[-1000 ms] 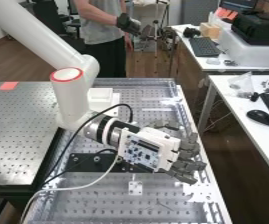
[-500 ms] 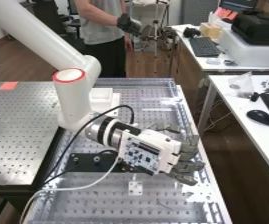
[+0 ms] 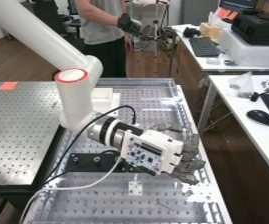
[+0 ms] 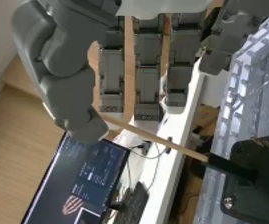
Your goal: Grab the chopstick and place it in the clear container
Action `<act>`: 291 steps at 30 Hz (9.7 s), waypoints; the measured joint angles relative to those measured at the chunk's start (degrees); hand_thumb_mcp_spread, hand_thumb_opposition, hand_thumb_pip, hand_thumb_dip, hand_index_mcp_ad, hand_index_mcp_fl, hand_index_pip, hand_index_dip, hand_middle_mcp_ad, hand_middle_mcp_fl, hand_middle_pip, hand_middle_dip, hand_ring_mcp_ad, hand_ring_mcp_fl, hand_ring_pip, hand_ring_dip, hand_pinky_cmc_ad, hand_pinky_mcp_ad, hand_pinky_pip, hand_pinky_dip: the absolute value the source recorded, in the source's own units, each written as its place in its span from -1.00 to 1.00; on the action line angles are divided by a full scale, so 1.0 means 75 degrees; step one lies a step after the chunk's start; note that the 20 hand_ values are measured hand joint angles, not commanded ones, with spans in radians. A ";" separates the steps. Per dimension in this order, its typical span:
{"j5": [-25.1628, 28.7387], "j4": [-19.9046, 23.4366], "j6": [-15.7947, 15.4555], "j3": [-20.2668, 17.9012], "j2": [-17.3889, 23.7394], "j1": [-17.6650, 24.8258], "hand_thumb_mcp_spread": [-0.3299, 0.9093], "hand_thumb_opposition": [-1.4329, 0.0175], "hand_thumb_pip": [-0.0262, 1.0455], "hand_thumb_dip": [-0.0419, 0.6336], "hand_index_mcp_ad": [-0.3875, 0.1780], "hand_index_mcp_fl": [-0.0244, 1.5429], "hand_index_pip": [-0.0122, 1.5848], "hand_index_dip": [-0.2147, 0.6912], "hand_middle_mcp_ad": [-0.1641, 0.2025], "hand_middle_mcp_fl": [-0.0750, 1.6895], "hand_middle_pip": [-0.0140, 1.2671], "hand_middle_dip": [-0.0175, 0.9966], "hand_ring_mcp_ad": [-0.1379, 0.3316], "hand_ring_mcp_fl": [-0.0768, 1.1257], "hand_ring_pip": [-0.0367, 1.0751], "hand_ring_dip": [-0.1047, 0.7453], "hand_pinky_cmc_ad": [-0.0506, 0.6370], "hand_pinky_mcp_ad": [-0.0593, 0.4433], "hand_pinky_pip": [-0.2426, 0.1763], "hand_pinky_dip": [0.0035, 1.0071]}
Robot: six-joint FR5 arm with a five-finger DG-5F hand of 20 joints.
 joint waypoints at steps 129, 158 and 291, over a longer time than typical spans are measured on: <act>0.3142 -0.1660 -0.0958 -0.1082 0.2876 0.2272 0.74 -0.42 -0.12 0.00 0.01 0.09 0.34 -0.26 0.25 0.23 -0.05 0.45 -0.19 0.69 -0.76 0.48 0.39 0.34 0.76 -0.65; 0.4640 -0.2300 -0.0196 -0.0560 0.2468 0.4116 0.71 -0.44 -0.10 0.00 0.01 0.11 0.34 -0.26 0.25 0.25 -0.09 0.45 -0.19 0.69 -0.77 0.48 0.39 0.35 0.74 -0.65; 0.2970 -1.2251 0.2842 0.5825 -0.1293 0.4025 0.51 -0.55 0.05 0.00 0.00 0.18 0.27 -0.21 0.26 0.26 -0.09 0.36 -0.26 0.75 -0.67 0.40 0.36 0.39 0.40 -0.05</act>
